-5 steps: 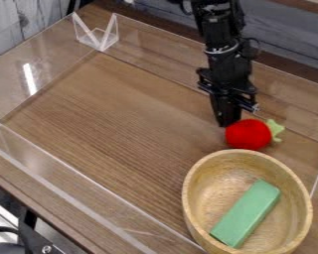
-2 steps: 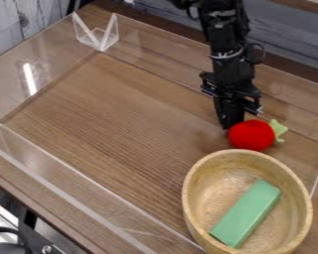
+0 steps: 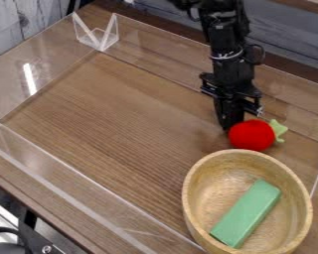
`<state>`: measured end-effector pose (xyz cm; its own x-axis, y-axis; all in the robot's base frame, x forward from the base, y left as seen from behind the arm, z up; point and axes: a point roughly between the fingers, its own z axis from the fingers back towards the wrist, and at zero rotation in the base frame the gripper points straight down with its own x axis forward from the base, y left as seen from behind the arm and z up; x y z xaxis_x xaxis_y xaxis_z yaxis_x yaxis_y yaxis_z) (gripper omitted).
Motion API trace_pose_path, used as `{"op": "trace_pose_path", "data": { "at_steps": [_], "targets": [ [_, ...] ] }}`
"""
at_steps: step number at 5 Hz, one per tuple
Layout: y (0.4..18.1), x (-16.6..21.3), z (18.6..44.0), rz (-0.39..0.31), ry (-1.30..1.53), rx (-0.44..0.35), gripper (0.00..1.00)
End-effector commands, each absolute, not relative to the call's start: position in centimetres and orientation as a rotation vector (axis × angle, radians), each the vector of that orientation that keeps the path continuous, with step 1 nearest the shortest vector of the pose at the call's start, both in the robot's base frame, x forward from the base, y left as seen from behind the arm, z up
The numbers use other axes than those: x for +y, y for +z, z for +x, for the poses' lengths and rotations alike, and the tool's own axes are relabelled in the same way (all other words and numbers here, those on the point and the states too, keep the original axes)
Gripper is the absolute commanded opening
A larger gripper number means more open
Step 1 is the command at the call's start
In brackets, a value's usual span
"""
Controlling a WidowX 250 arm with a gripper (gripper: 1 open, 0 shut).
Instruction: Move the red object to the right side of the table
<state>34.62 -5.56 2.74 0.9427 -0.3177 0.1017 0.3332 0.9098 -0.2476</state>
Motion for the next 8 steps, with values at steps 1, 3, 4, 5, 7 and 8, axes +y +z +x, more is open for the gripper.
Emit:
{"op": "trace_pose_path", "data": {
  "at_steps": [1,3,4,5,7,8],
  "targets": [
    [4.4,-5.9,35.8,-0.253,-0.351,-0.119,0.00],
    [4.2,-5.8,36.0,-0.251,-0.335,-0.114,0.00],
    [4.1,-5.7,36.1,-0.250,-0.327,-0.111,0.00],
    [4.0,-5.7,36.2,-0.248,-0.319,-0.108,0.00],
    [4.4,-5.5,36.2,-0.246,-0.302,-0.105,1.00],
    [5.0,-5.0,36.0,-0.241,-0.293,-0.114,1.00]
  ]
}}
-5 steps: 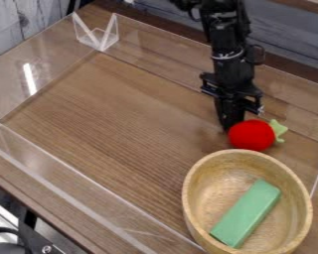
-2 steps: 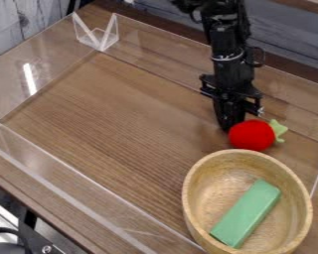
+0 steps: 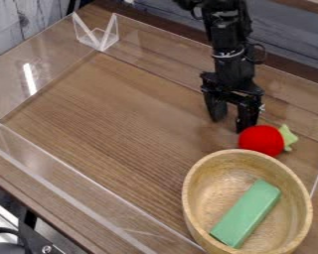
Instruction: Move the red object to the right side of the table
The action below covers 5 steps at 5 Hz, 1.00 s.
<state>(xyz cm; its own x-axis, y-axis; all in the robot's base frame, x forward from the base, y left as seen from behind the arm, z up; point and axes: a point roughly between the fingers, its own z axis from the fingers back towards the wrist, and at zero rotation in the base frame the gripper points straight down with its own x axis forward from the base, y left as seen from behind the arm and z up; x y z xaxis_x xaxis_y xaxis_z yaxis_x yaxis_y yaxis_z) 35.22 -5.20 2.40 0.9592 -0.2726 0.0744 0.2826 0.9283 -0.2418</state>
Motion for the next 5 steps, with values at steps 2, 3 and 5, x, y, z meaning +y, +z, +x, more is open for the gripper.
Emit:
{"op": "trace_pose_path", "data": {
  "at_steps": [2,3,5],
  "targets": [
    [6.7,-3.1,35.4,-0.208,-0.267,-0.134,1.00],
    [7.6,-2.3,35.2,-0.188,-0.252,-0.146,1.00],
    [8.9,-0.8,34.5,-0.159,-0.232,-0.154,1.00]
  ]
}}
